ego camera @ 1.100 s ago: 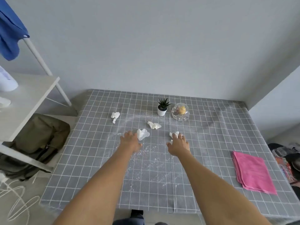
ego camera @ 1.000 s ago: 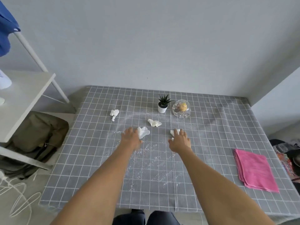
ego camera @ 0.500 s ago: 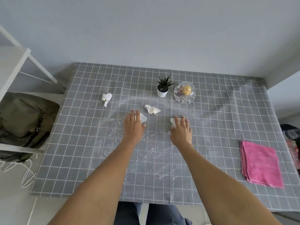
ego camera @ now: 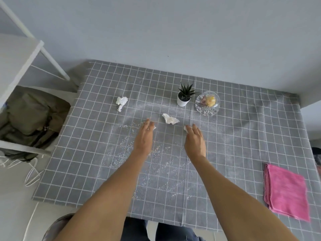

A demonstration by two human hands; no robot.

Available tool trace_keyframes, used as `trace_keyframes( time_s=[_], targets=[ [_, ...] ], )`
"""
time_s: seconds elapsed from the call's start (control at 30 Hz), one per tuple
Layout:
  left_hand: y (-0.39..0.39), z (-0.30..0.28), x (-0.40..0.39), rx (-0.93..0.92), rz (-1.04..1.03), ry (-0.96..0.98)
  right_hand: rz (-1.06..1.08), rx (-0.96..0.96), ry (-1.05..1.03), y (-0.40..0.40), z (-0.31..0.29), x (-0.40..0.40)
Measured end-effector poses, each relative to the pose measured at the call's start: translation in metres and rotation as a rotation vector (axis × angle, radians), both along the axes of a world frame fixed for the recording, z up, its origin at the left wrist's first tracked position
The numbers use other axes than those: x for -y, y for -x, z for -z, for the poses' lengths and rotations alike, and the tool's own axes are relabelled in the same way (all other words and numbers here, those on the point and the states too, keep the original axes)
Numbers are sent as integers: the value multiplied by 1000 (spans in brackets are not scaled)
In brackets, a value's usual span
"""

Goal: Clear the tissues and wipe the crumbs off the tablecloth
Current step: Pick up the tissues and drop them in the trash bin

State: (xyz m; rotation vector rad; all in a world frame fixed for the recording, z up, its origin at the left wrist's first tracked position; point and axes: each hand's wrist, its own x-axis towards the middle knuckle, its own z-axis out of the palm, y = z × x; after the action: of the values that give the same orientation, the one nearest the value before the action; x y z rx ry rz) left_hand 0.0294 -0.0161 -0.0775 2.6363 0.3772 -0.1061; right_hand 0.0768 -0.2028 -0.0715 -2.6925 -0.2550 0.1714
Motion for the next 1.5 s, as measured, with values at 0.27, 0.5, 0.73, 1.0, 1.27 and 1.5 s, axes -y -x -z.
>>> trace_keyframes(
  time_s=[0.27,0.5,0.73,1.0,1.27,1.5],
  targets=[
    [-13,-26,-69,72,-124,-84,-177,62,-30,-28,-18,-74],
    [-36,-25,-115,73,-208,-94,-240,74,3,-36,4,-97],
    [-64,-15,-128,36,-187,-75,-154,41,92,-42,21,-93],
    [-78,0,-131,4,-120,-48,-107,50,-42,-42,27,-99],
    [-57,3,-118,75,-118,-2,-61,114,-84,-40,19,-103],
    [9,-11,-104,91,-220,15,-108,108,-34,-6,1,-102]
  ],
)
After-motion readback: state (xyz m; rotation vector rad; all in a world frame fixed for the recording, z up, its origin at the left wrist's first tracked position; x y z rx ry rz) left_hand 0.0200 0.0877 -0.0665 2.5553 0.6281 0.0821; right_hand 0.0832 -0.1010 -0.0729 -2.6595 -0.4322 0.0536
